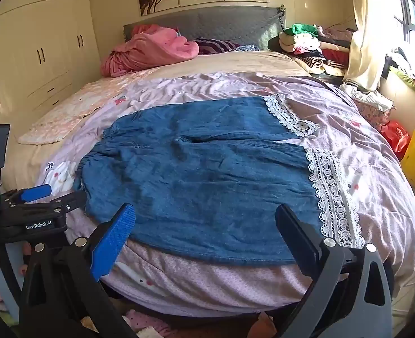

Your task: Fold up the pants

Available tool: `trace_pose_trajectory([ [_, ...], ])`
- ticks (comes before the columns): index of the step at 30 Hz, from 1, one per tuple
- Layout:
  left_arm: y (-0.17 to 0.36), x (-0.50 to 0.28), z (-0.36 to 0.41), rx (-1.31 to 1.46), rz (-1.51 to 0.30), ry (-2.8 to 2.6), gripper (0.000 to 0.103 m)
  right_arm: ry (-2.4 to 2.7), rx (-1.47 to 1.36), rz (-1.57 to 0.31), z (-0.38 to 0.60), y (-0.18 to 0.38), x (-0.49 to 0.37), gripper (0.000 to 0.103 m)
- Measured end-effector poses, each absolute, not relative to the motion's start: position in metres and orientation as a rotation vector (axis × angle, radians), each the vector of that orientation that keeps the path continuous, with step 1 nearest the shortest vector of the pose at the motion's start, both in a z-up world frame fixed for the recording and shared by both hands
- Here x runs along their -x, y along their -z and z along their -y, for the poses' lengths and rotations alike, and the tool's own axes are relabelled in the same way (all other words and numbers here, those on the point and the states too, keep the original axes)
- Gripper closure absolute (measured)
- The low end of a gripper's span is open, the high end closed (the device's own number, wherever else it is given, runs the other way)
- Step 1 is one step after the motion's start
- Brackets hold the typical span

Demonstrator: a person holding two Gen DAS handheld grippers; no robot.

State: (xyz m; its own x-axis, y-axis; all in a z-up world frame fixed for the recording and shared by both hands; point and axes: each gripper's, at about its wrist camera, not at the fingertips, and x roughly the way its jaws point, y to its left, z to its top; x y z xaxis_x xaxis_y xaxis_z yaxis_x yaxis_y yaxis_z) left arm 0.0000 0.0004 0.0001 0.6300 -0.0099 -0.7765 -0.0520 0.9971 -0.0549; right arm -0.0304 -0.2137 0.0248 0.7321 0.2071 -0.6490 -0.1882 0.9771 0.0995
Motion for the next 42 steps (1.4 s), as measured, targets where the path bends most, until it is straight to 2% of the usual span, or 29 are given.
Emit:
trace_pose_trajectory([
  [42,-0.0070,0.0041,0.0054,0.074,-0.857,0.020,0.009,-0.189,-0.009,-0.708,0.2146,-0.0267,0.0310,0.004],
])
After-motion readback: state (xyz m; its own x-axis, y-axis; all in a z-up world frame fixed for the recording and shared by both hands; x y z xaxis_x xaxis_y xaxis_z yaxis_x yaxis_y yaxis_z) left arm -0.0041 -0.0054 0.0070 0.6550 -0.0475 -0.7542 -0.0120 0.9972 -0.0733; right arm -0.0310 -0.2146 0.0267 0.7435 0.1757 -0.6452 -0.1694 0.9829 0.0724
